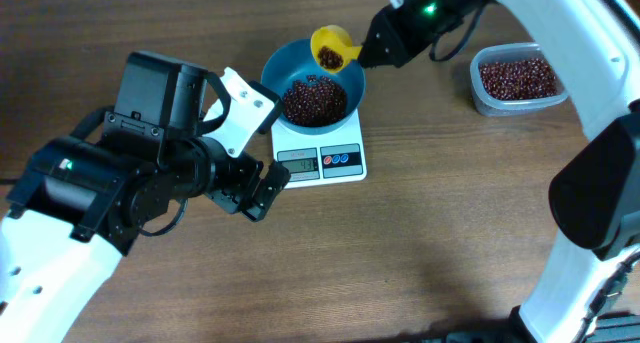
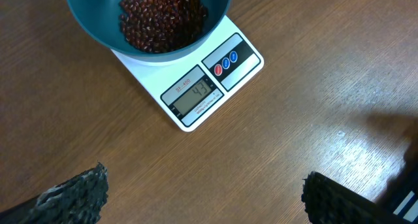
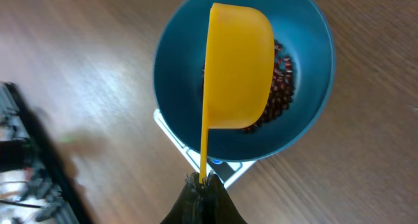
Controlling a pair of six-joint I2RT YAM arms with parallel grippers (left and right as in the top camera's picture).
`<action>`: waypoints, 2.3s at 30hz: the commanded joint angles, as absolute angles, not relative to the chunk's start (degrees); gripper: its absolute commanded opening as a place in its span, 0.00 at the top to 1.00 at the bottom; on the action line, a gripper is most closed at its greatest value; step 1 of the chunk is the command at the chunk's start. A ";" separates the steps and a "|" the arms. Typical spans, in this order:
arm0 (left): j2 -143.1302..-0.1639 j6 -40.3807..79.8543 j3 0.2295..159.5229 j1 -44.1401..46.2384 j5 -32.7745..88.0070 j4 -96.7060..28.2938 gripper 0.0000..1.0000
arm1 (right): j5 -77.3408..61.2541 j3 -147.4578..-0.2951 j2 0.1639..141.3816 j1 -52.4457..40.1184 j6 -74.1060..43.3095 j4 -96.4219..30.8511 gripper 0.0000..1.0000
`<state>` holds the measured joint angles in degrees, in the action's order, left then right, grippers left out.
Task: Scoop item into bowl and weigh 50g on scale
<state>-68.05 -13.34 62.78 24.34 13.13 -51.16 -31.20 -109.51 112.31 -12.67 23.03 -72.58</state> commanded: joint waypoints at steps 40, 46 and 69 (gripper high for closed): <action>-68.18 -14.22 63.70 24.23 13.76 -51.09 0.01 | -13.37 -111.00 106.08 -19.88 23.59 -68.51 0.96; -68.18 -14.24 63.70 24.23 13.76 -51.09 0.01 | -12.84 -111.46 105.34 -20.62 23.53 -68.53 0.96; -68.18 -14.24 63.70 24.23 13.76 -51.09 0.01 | -7.05 -110.91 105.14 -24.03 23.11 -67.70 0.96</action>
